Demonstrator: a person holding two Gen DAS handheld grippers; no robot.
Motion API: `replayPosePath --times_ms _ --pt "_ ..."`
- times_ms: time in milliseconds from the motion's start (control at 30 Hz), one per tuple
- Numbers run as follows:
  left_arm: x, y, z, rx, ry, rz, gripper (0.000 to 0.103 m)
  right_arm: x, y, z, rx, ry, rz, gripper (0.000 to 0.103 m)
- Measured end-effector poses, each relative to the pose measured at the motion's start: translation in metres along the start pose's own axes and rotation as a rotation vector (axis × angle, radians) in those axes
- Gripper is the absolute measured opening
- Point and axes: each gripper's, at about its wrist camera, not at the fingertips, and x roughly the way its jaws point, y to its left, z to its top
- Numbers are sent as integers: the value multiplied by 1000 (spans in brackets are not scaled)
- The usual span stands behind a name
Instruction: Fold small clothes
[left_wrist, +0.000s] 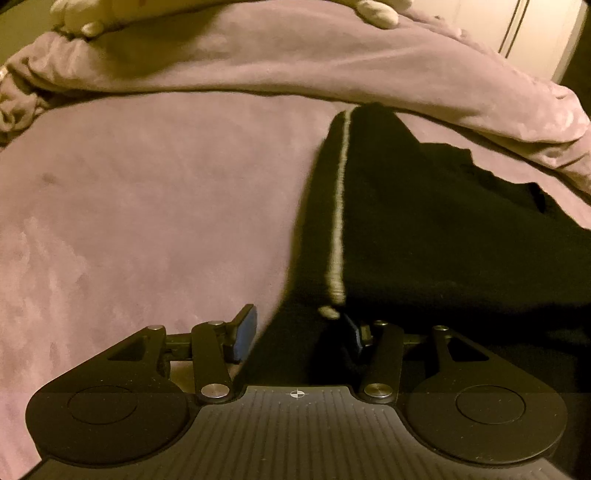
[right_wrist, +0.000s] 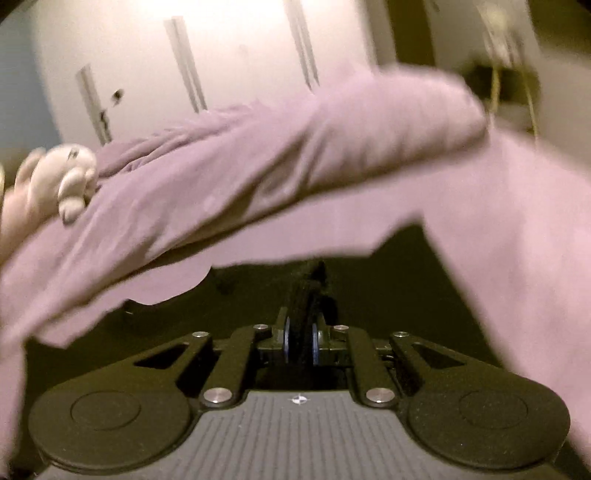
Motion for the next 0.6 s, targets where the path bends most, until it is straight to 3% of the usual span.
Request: replayPosePath --times_ms 267,433,533,600 --pt "-1 -15 -11 43 17 -15 59 9 -14 -6 -146 -1 -102 10" --pt "-5 -16 -15 74 23 -11 59 19 -21 -17 -143 53 -123 11" --pt "-14 -12 -13 66 9 0 59 27 -32 -20 -72 152 -107 23" --pt "-25 -8 -8 46 -17 6 59 22 -43 -18 -5 136 -104 31"
